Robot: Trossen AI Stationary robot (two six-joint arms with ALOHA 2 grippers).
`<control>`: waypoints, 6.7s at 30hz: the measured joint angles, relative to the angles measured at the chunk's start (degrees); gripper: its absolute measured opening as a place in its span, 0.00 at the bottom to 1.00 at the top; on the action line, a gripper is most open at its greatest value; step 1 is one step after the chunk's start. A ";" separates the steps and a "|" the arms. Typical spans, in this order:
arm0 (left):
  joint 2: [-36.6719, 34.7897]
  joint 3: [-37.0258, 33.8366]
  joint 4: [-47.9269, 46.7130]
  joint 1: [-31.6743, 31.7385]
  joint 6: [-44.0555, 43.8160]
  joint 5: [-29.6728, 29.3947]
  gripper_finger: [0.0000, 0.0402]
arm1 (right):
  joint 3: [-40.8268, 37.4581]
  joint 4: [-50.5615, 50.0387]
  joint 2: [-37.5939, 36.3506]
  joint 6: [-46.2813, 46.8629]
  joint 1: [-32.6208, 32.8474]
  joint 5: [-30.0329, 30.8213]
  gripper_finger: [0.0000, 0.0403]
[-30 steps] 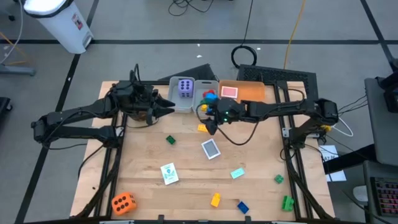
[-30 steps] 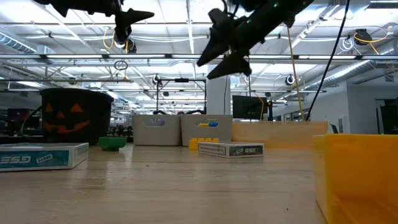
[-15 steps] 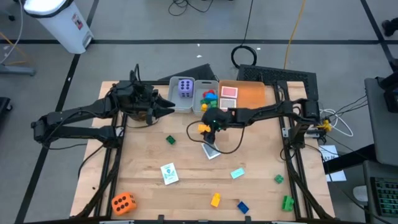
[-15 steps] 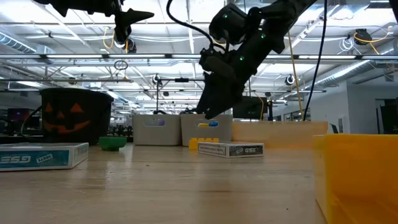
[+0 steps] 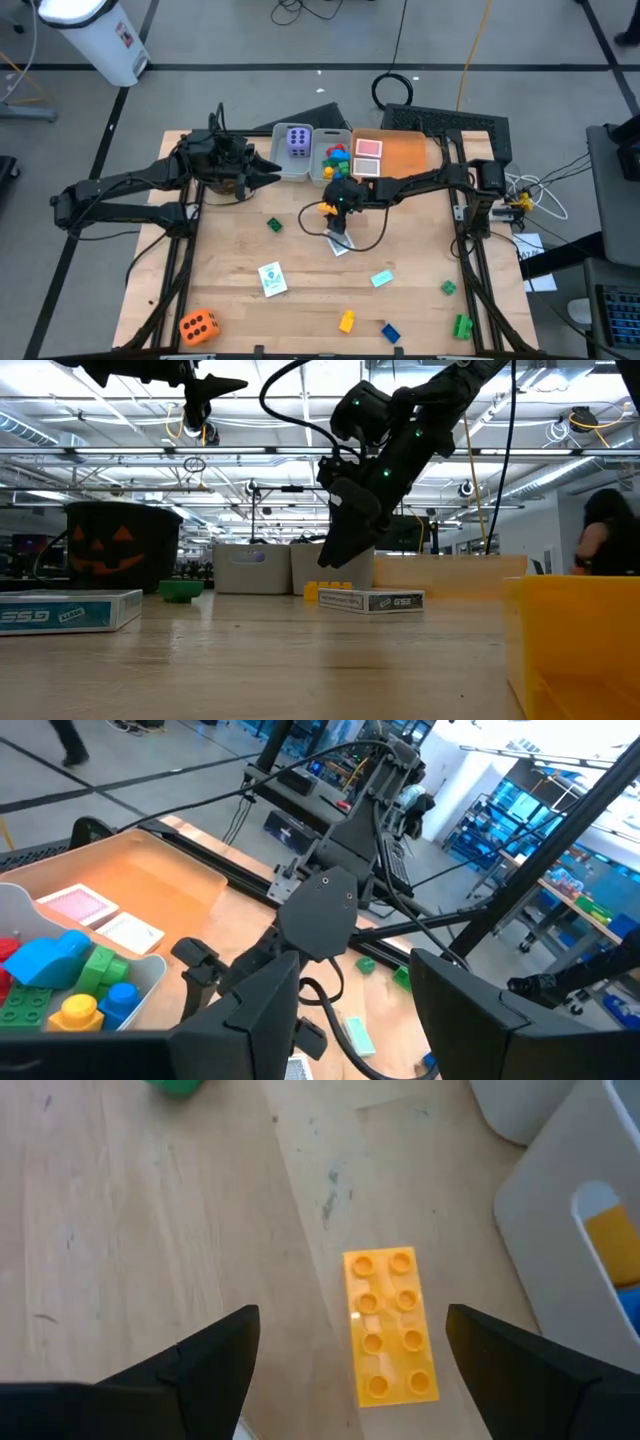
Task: Pick & Place Toys
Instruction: Put the yellow gamepiece into the right gray bin
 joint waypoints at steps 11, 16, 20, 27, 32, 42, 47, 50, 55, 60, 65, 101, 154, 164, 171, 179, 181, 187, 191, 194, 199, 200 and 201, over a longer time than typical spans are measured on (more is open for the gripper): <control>0.00 -0.02 0.02 0.00 0.00 -0.32 0.49 | 0.11 -0.64 4.05 2.78 -0.04 -0.06 0.72; 0.00 -0.02 -0.07 0.02 -1.24 -0.28 0.49 | -0.01 -0.62 4.12 4.49 -0.04 -0.06 0.71; 0.00 -0.02 -0.07 0.02 -1.31 -0.25 0.49 | 0.01 -1.05 4.22 3.33 -0.23 0.04 0.70; 0.00 -0.02 -0.04 0.01 -1.57 -0.21 0.49 | 0.00 -2.14 4.17 4.34 -0.44 -0.01 0.56; 0.00 -0.02 -0.02 0.00 -1.84 -0.19 0.49 | 0.00 -2.14 4.15 4.48 -0.46 -0.01 0.42; 0.00 -0.02 -0.02 0.01 -2.11 -0.15 0.49 | 0.00 -2.12 4.15 4.62 -0.46 -0.01 0.32; 0.00 -0.02 -0.02 0.02 -2.21 -0.02 0.49 | -0.02 -1.87 3.66 7.43 -0.46 -0.04 0.34; 0.00 -0.02 -0.04 0.02 -2.21 0.00 0.49 | -0.04 -1.12 1.66 7.69 -0.46 -0.16 0.33; 0.00 -0.04 -1.06 0.02 -1.49 0.32 0.49 | -0.07 -0.92 -3.64 7.41 -0.46 -0.25 0.33; 0.05 -0.04 -3.50 0.02 1.76 0.77 0.49 | -0.07 -0.66 -11.33 7.30 -0.45 -1.75 0.34; 1.87 0.65 -3.64 0.01 6.36 0.81 0.49 | -0.05 -0.86 -18.36 6.87 -0.33 -2.87 0.34; 41.27 46.27 -37.63 -9.26 34.88 1.23 0.49 | 0.00 -5.60 -25.14 -1.40 -0.12 -10.53 0.34; 41.22 46.27 -40.70 -9.05 35.64 -4.08 0.35 | -0.02 -4.37 -27.82 -2.11 0.05 -10.46 0.34; 41.22 46.27 -40.63 -9.05 35.80 -3.63 0.35 | -0.02 -4.27 -27.82 -1.31 0.04 -10.53 0.41; 41.22 46.27 -40.15 -8.98 35.50 -3.51 0.35 | -0.02 -4.26 -28.57 -0.66 -0.22 -10.39 0.51; 41.22 46.27 -39.56 -6.60 33.65 -3.71 0.37 | -0.02 -5.16 -33.60 -0.61 -4.16 -10.29 0.60; 41.22 46.27 -38.17 -5.13 32.36 -3.89 0.37 | -0.02 -5.99 -35.30 -0.62 -5.62 -10.29 0.62; 41.20 44.28 -27.10 0.46 24.34 -9.25 0.35 | 0.00 -10.43 -39.76 -1.31 -9.64 -8.49 0.60; 41.20 39.93 -17.27 3.65 17.75 -10.67 0.36 | 0.00 -14.19 -41.25 -0.38 -10.63 -3.75 0.59; 41.20 35.55 -12.56 4.30 14.64 -12.75 0.35 | 0.00 -14.86 -41.40 0.40 -10.64 -2.43 0.59; 41.20 28.05 -5.86 3.21 12.54 -21.28 0.35 | 0.00 -14.56 -41.42 0.63 -10.10 -2.77 0.59; 41.22 26.73 -4.63 2.84 12.08 -23.03 0.35 | 0.00 -14.58 -41.40 0.63 -10.08 -2.68 0.59; 41.22 25.67 -3.53 2.61 11.66 -24.42 0.35 | 0.00 -14.56 -41.38 0.63 -10.08 -2.70 0.59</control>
